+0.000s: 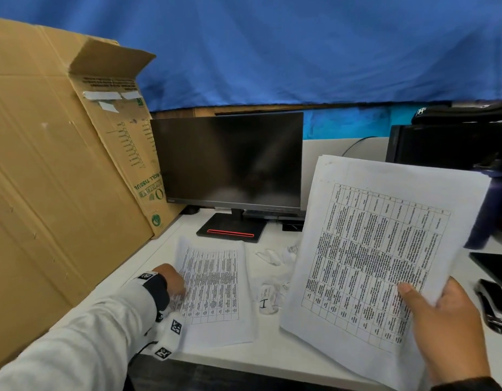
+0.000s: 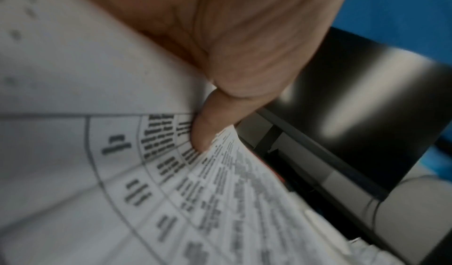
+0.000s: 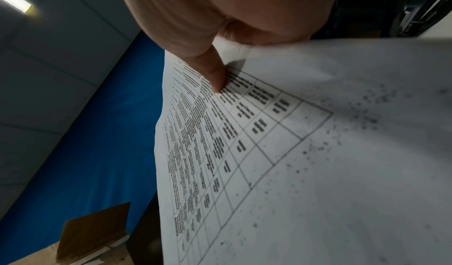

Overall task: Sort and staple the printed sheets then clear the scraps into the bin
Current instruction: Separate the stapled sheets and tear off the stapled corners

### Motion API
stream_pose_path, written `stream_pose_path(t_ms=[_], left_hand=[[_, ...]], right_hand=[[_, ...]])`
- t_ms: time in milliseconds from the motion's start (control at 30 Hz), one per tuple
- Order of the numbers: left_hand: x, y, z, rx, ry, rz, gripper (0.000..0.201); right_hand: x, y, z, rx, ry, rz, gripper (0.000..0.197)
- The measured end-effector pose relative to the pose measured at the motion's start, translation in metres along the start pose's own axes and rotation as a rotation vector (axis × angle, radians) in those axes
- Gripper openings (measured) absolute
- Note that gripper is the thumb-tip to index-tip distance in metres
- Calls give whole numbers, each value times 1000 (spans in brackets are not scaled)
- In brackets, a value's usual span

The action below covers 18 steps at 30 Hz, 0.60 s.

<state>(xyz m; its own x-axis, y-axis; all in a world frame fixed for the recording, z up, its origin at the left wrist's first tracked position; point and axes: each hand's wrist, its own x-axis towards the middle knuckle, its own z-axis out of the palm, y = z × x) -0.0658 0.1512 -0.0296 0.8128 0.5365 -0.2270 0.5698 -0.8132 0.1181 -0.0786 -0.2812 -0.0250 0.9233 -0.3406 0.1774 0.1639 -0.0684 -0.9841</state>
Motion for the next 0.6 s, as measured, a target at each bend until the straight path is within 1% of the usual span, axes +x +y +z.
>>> stream_pose_path(t_ms=[67, 133, 233, 300, 367, 433, 500, 600], left_hand=[[2, -5, -6, -213, 30, -28, 42], [2, -12, -12, -504, 74, -15, 35], [-12, -17, -25, -918, 59, 82, 18], [-24, -19, -37, -1145, 14, 167, 22], [-34, -24, -49, -1307, -38, 257, 35], [-43, -28, -60, -1413, -94, 362, 43], [-54, -29, -71, -1492, -106, 447, 47], [-71, -24, -81, -1612, -97, 529, 49]], right_hand=[[1, -1, -2, 6, 6, -1, 16], [1, -2, -4, 18, -1, 0, 17], [5, -4, -5, 25, -2, -3, 19], [8, -4, -5, 11, 14, 1, 16], [10, -5, -4, 7, 25, -9, 19], [11, -8, -3, 12, 24, -34, 23], [13, -12, -2, 30, 7, -53, 25], [13, -20, 3, 40, -36, -76, 27]])
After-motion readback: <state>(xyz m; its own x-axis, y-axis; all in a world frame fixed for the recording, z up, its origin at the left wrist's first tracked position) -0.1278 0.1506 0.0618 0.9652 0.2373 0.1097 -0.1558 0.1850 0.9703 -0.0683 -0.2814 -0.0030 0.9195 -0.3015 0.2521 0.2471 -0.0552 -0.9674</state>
